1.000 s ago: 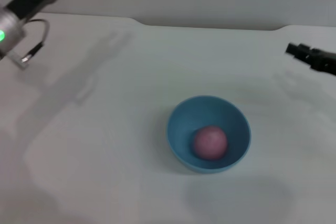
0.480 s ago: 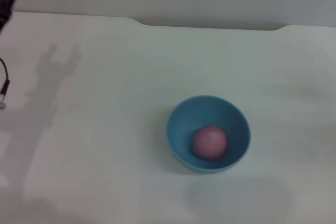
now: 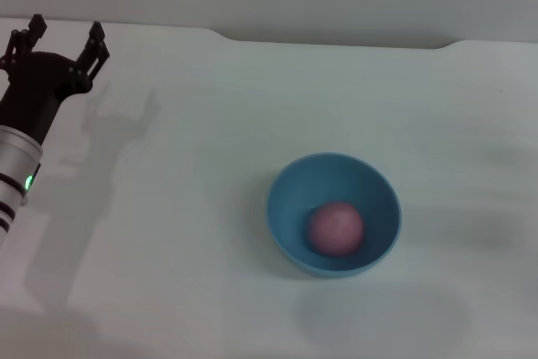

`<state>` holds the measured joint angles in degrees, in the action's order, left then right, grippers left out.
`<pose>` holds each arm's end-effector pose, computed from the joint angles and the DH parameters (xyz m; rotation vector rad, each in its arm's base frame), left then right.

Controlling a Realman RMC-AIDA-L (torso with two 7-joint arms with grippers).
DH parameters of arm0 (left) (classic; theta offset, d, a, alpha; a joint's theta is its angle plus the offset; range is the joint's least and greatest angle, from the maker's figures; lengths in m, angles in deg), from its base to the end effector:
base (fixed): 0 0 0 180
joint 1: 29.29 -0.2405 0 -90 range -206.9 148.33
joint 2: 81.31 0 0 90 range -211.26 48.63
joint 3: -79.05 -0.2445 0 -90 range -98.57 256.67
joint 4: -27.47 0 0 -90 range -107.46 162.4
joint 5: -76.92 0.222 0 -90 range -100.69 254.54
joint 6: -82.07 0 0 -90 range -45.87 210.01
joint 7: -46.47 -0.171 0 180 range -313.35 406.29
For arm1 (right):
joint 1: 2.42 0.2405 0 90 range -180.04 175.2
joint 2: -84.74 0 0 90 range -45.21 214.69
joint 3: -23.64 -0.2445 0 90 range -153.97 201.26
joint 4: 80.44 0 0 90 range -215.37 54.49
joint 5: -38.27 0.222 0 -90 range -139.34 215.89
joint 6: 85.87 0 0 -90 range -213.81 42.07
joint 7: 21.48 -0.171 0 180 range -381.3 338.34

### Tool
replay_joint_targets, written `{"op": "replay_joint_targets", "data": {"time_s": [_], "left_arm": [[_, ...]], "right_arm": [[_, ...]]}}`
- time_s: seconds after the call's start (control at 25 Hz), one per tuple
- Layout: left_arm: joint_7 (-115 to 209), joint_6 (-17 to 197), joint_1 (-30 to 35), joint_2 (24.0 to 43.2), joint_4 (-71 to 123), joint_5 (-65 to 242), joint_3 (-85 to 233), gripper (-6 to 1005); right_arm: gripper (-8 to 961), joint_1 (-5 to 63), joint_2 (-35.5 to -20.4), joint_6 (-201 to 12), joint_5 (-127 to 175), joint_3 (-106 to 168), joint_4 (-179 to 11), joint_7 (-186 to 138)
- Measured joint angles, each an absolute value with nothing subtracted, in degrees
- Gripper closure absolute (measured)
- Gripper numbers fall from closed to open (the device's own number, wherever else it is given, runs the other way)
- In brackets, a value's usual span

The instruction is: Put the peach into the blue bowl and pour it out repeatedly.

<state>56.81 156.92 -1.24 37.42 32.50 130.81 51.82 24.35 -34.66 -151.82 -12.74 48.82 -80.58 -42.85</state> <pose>-0.3317 0.3492 -0.0050 -1.5764 -0.5061 -0.7084 0.3651 0.3544 0.0104 -1.4475 0.7405 0.7165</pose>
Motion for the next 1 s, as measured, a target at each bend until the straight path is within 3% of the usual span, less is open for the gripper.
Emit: {"op": "replay_joint_targets", "data": {"time_s": [0.24,0.56,0.8,1.0], "left_arm": [[55.42,156.95,-2.15,37.43,33.23,130.66,51.88,189],[55.17,155.55,-1.64,37.42,34.96,131.2,51.56,188],[54.71,155.03,-1.78,37.41,35.0,133.17,51.62,186],[54.65,154.97,-1.88,37.39,35.03,133.17,51.75,186]], "right_arm": [[520,26.46,-34.6,-158.14,-8.81,48.97,-74.64,-11.76],[518,26.84,-34.43,-157.63,-8.51,48.52,-74.77,-17.49],[314,26.53,-34.43,-155.52,-8.18,48.43,-74.97,-19.84],[209,26.67,-34.43,-155.16,-8.12,48.43,-74.79,-20.99]]}}
